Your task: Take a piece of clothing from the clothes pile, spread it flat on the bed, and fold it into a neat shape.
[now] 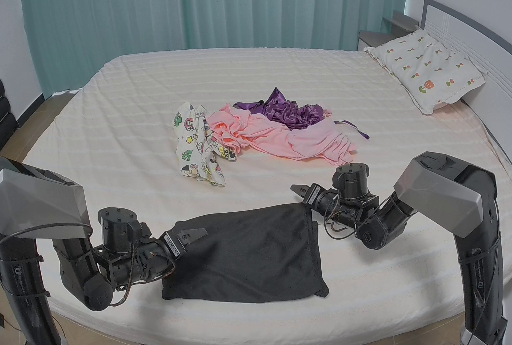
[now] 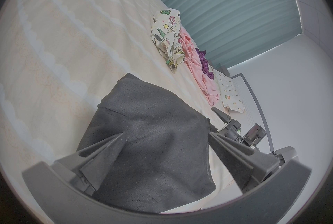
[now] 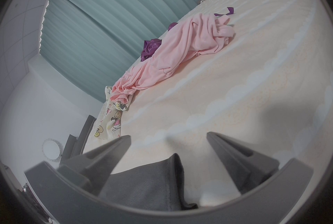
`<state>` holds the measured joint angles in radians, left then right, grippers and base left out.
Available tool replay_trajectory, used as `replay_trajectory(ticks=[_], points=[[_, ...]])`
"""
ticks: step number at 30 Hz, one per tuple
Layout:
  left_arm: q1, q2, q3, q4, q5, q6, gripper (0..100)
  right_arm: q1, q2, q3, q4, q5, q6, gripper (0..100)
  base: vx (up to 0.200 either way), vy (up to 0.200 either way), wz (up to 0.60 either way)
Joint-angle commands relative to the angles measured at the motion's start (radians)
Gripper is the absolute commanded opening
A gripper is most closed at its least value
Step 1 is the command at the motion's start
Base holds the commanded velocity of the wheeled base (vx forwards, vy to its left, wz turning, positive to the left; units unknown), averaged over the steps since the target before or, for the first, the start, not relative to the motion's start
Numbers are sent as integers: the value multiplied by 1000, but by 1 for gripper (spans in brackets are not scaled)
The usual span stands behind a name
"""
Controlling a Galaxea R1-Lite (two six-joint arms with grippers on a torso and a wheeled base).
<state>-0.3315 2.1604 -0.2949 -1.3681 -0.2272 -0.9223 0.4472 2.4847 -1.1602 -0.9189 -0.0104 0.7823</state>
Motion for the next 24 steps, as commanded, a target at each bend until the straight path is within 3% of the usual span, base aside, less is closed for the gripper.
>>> replay_trajectory(ticks=[1,7,14,17,22,24], points=[[-1,2,2,0,-1,3,100,-15,-27,24,-1,-2,2,100,0,0,0],[2,-25,14,-34,-1,-3,100,-42,-159,159,-17,1,6,100,0,0,0],[-3,-156,86,-183,8,5,100,-113,-369,583,-275,-2,9,100,0,0,0],[8,-225,95,-183,9,8,100,-133,-504,715,-305,0,-14,100,0,0,0],[17,-304,131,-186,49,73,100,-147,-684,812,-302,-2,-61,100,0,0,0],[25,-372,168,-187,97,155,100,-148,-808,867,-298,-2,-94,100,0,0,0]])
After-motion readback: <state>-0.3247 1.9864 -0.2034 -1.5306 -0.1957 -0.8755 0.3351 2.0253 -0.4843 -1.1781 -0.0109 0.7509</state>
